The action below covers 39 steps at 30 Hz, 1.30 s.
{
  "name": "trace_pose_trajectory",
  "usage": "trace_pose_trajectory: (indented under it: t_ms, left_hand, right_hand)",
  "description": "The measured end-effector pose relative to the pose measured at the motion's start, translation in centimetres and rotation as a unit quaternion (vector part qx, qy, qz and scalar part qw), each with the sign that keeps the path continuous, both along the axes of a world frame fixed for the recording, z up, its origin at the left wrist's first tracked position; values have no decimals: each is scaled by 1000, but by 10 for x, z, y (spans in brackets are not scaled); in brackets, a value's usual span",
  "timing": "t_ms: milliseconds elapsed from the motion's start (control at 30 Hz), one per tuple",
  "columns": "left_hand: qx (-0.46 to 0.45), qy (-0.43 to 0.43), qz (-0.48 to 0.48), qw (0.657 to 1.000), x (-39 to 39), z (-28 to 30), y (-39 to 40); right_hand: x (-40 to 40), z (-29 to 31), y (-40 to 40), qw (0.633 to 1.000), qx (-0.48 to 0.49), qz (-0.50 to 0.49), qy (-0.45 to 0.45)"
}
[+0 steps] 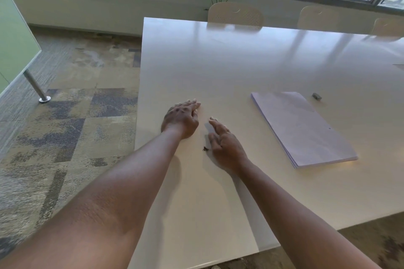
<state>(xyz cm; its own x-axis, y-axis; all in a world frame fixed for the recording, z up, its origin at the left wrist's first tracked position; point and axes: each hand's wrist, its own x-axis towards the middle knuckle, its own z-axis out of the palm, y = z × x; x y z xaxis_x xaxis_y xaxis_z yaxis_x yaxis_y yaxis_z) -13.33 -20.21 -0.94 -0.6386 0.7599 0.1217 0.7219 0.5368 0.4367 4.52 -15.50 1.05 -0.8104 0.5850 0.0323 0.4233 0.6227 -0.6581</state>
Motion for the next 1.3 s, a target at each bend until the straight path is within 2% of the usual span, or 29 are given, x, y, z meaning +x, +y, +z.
trace_pose_trajectory:
  t_ms: [100, 267, 433, 600, 900, 1000, 1167, 1300]
  left_hand:
    - [4, -2, 0, 1000, 1, 0, -1]
    - [6, -6, 0, 1000, 2, 3, -2]
    - [13, -10, 1, 1000, 3, 4, -2]
    - [11, -8, 1, 1000, 6, 6, -4]
    - [14, -16, 3, 1000, 9, 7, -4]
    - [14, -16, 1, 1000, 10, 7, -5]
    - [20, -17, 0, 1000, 10, 6, -7]
    - [25, -15, -3, 1000, 10, 6, -7]
  right_hand:
    - [2, -2, 1, 1000, 14, -22, 11]
    - [2, -3, -6, 995, 72, 2, -68]
    - [2, -2, -2, 998, 33, -44, -1]
    - [1, -1, -7, 996, 69, -40, -37]
    - [0, -4, -6, 992, 98, -70, -44]
    - [1, -5, -4, 993, 85, -59, -53]
    - [1, -5, 0, 985, 55, -162, -6]
    - [0, -5, 0, 987, 73, -138, -35]
